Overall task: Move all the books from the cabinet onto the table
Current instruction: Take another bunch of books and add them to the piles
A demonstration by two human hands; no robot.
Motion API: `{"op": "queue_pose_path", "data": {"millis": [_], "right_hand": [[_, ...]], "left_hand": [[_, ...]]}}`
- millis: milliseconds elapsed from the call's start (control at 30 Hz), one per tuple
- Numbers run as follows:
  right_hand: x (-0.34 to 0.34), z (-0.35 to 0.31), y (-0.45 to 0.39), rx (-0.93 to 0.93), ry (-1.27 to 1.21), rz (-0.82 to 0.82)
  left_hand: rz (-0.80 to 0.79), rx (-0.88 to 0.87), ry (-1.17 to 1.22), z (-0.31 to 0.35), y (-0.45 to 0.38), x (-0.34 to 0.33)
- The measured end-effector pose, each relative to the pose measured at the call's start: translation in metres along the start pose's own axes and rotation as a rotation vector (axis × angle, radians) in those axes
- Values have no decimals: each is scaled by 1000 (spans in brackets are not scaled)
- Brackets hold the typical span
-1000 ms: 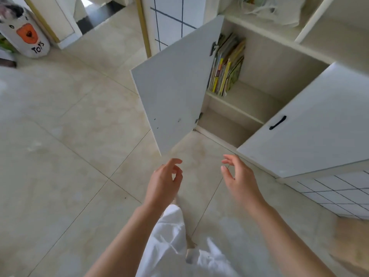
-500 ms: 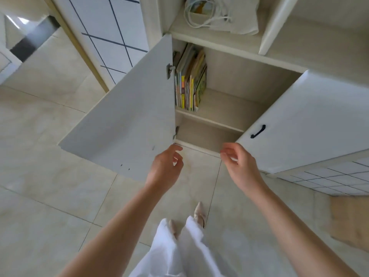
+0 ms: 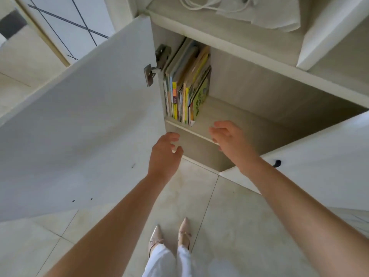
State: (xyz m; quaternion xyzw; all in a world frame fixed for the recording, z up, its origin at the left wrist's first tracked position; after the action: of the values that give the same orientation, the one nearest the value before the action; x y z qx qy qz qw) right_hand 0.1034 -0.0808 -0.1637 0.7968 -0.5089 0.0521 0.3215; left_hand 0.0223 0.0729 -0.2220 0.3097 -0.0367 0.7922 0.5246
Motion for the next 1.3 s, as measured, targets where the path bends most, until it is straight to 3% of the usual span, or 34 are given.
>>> {"op": "queue_pose_path", "data": {"millis": [300, 433, 533, 633, 1300], "right_hand": [[-19, -41, -130, -247, -204, -52], [-36, -55, -177, -300, -420, -203], [-42, -56, -185, -304, -451, -310], [-45, -48, -192, -284, -428, -340], [-39, -28, -209, -212, -428, -294]], "left_hand": [[13, -125, -14, -17, -100, -41], [120, -204, 51, -23, -139, -55], [213, -251, 91, -22, -146, -61], [210, -257, 122, -26, -150, -69], [312, -357, -71, -36, -145, -95]]}}
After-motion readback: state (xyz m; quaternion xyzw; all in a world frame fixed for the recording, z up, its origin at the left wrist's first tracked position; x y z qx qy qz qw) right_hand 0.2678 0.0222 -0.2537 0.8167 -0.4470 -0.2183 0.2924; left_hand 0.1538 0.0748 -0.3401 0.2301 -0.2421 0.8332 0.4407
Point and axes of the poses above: each hand's wrist, its own y-axis away from the middle knuckle, its own x-axis out of the back of the hand, z = x × y, the point moved 2 cm from there along -y, towards the middle knuckle, and after that the axes turned 2 degrees about -z, right-handed, at the moved point
